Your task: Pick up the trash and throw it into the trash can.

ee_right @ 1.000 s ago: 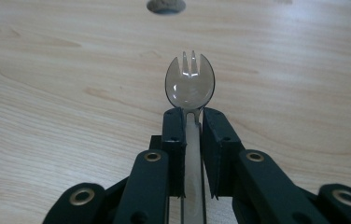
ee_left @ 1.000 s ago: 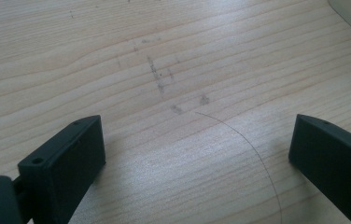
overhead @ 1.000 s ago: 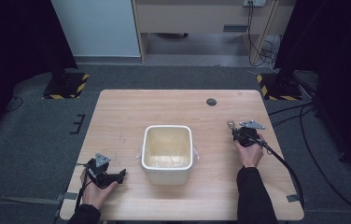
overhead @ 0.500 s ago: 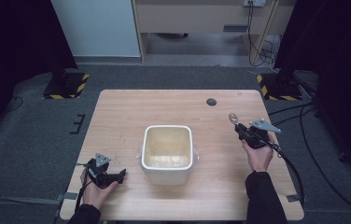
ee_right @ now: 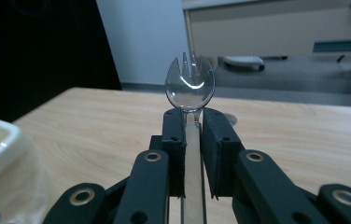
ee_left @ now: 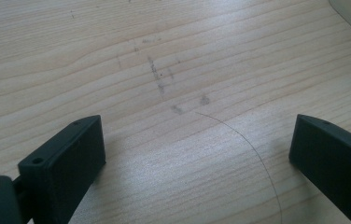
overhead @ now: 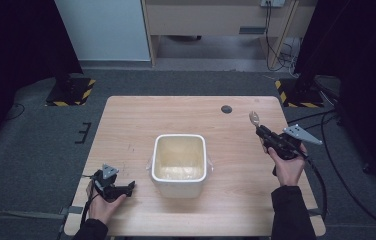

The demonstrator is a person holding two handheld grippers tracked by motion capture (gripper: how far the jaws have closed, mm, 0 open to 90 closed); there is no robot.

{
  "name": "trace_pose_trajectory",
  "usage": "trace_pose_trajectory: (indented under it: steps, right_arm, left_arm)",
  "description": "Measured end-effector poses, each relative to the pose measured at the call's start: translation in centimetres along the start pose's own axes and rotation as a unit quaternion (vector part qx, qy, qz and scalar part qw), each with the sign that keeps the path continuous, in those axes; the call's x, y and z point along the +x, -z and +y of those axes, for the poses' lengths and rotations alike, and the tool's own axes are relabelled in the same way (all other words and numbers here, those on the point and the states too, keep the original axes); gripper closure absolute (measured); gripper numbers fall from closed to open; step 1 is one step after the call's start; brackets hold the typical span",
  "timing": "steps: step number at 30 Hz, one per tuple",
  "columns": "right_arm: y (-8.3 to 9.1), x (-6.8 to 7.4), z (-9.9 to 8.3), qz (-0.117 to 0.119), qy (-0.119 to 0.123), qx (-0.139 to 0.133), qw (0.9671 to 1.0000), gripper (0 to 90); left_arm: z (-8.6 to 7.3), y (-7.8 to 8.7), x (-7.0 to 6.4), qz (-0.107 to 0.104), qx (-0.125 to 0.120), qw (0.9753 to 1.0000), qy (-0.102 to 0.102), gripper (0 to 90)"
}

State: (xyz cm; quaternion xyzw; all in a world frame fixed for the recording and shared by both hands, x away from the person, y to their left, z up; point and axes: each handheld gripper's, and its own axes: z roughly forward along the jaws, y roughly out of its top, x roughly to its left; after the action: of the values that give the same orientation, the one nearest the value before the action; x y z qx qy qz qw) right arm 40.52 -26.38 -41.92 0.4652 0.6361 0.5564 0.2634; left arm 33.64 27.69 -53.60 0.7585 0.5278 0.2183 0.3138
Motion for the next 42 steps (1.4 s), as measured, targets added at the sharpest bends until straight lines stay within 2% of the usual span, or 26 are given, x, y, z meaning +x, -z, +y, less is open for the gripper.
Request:
trace_pose_trajectory:
  steps: [4, 10, 16, 19, 21, 35, 37, 42]
  right_arm:
    - [0.8, 0.5, 0.9, 0.014, 0.001, -0.014, 0.9998, 79.7]
    - [1.7, 2.1, 2.3, 0.044, 0.010, -0.033, 0.9984, 79.7]
    - [2.4, 4.0, 3.5, 0.079, 0.018, -0.048, 0.9956, 79.7]
    - [2.6, 4.5, 3.8, 0.088, 0.021, -0.049, 0.9947, 79.7]
    - [2.8, 5.4, 4.2, 0.103, 0.024, -0.055, 0.9928, 79.7]
    - [1.7, 9.0, 5.6, 0.157, 0.028, -0.063, 0.9852, 79.7]
    - [1.6, 9.4, 5.7, 0.159, 0.030, -0.062, 0.9849, 79.7]
    - [1.2, 11.2, 6.6, 0.178, 0.038, -0.065, 0.9812, 79.8]
  left_arm:
    - [0.0, 0.0, 0.0, 0.000, 0.000, 1.0000, 0.000, 2.5]
    - [0.0, 0.0, 0.0, 0.000, 0.000, 1.0000, 0.000, 2.5]
    - [0.0, 0.0, 0.0, 0.000, 0.000, 1.0000, 0.000, 2.5]
    - [0.0, 0.0, 0.0, 0.000, 0.000, 1.0000, 0.000, 2.5]
    - [0.0, 0.0, 0.0, 0.000, 0.000, 1.0000, 0.000, 2.5]
    - [0.0, 0.0, 0.0, 0.000, 0.000, 1.0000, 0.000, 2.5]
    - [0.0, 0.0, 0.0, 0.000, 0.000, 1.0000, 0.000, 2.5]
    - [0.0, 0.0, 0.0, 0.000, 0.000, 1.0000, 0.000, 2.5]
